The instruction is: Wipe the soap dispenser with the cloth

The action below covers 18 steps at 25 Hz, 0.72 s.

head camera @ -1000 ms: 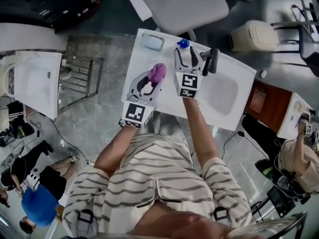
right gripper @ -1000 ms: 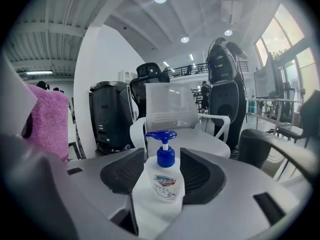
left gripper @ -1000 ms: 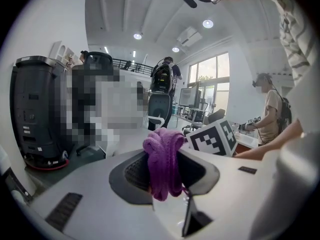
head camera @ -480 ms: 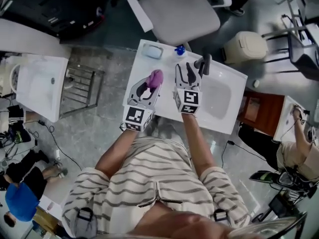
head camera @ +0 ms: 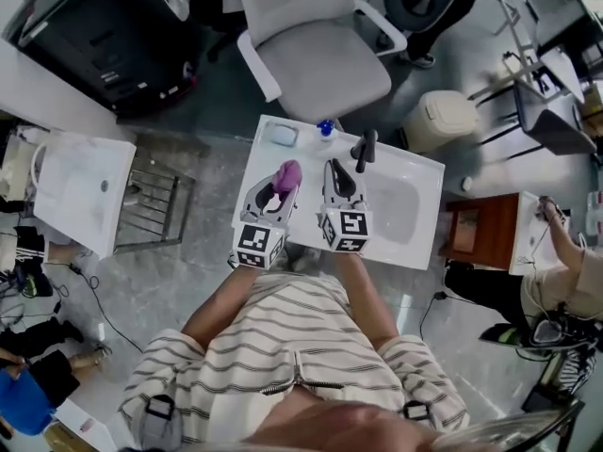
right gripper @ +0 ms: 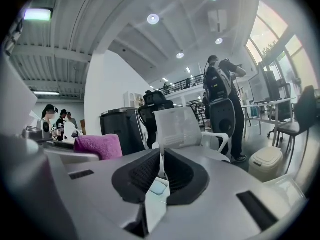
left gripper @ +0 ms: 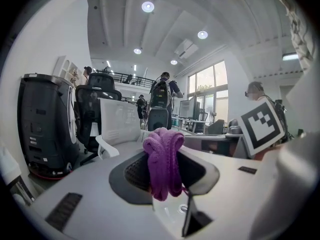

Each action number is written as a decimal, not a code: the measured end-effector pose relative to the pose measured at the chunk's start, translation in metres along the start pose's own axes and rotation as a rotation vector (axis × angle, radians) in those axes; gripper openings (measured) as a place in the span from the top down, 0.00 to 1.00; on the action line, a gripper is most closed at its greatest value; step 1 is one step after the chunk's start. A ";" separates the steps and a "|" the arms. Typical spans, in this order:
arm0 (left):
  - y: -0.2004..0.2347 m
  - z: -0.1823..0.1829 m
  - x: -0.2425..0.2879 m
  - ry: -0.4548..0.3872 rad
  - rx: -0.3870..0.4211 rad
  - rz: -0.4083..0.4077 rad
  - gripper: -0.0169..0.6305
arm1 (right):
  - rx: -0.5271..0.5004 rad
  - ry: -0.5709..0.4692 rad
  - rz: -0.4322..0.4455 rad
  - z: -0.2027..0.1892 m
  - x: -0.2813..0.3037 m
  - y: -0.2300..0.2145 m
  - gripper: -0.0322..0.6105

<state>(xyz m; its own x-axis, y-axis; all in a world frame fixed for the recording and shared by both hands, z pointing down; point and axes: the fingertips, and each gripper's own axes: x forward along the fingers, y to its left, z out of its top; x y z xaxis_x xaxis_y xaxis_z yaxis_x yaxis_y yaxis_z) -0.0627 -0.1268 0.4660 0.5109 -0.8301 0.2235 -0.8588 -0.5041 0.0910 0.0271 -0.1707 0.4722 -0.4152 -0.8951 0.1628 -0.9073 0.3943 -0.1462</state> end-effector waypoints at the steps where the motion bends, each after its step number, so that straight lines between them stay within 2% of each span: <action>1: -0.001 0.004 -0.002 -0.010 0.004 -0.001 0.77 | -0.001 -0.008 0.000 0.004 -0.005 0.002 0.93; 10: -0.007 0.027 -0.013 -0.075 0.034 0.003 0.77 | -0.019 -0.032 0.010 0.030 -0.034 0.019 0.94; 18: -0.013 0.035 -0.013 -0.095 0.049 -0.010 0.77 | -0.023 -0.049 0.002 0.037 -0.044 0.018 0.94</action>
<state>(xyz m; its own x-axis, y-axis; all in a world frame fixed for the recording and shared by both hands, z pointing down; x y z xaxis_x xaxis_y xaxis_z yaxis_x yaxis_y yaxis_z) -0.0565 -0.1179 0.4282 0.5228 -0.8426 0.1291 -0.8520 -0.5217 0.0448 0.0318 -0.1320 0.4262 -0.4140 -0.9031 0.1144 -0.9079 0.4006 -0.1236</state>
